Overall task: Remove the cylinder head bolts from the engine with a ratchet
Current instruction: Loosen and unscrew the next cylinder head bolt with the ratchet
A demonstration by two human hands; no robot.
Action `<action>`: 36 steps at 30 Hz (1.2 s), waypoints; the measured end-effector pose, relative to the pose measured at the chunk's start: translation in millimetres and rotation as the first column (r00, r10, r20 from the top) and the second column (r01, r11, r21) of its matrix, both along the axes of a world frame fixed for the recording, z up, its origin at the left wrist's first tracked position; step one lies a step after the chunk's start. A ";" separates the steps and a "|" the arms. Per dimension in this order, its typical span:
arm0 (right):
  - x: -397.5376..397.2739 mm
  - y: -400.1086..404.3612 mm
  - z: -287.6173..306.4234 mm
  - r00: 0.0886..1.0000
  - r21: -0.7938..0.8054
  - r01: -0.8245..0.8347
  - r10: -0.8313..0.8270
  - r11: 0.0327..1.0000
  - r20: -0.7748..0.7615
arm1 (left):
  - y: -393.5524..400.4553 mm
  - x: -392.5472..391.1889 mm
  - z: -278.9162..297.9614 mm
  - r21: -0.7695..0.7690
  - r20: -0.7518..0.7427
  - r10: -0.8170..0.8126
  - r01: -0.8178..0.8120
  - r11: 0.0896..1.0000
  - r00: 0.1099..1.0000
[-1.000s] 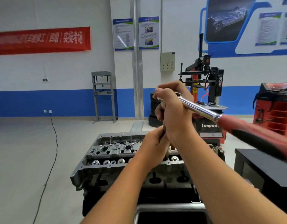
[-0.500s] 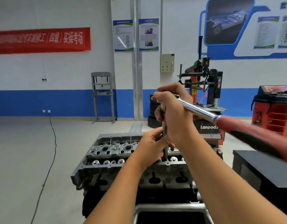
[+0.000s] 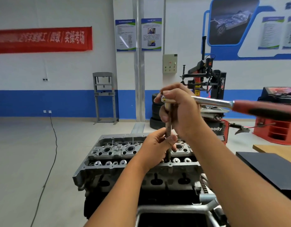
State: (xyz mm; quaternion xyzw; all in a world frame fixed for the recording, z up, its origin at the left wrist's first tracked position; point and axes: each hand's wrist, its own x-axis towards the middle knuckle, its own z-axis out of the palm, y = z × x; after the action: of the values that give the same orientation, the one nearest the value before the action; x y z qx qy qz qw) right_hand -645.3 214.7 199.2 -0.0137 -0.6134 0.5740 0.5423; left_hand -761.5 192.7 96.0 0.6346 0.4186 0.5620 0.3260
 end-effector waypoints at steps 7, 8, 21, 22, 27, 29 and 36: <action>13.4 7.1 3.0 0.970 -0.140 -0.243 0.239 0.960 -0.041 | 2.2 2.3 0.8 -0.003 -0.037 0.011 -0.011 1.000 0.999; 10.8 3.2 -1.8 0.988 -0.106 -0.150 0.145 0.983 -0.057 | 1.8 2.0 0.6 0.009 -0.049 0.028 -0.027 1.000 0.998; 16.6 4.5 0.8 0.986 -0.158 -0.169 0.165 0.973 -0.039 | -4.5 -0.8 2.5 0.032 -0.083 0.059 -0.056 0.998 0.995; 13.6 0.3 -3.6 0.996 -0.125 -0.079 0.073 0.989 -0.058 | -4.6 -1.0 2.2 0.042 -0.098 0.070 -0.066 0.997 0.993; -4.6 -8.5 -2.9 0.992 -0.004 0.126 -0.126 0.992 -0.026 | -10.4 -2.3 3.2 0.035 -0.070 0.107 -0.104 0.994 0.992; -2.3 -5.2 8.4 0.994 -0.055 -0.058 0.063 0.997 0.086 | -10.7 -2.0 4.0 0.018 -0.055 0.136 -0.136 0.991 0.989; 10.7 -1.6 1.0 0.992 -0.126 -0.129 0.128 0.984 -0.018 | -3.6 4.6 2.1 0.062 -0.166 0.187 -0.179 0.982 0.968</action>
State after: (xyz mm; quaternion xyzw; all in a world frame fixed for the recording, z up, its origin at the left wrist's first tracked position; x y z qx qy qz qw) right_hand -634.6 213.1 200.3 -0.0060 -0.5726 0.6459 0.5049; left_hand -756.9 189.1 98.1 0.6464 0.4886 0.5430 0.2206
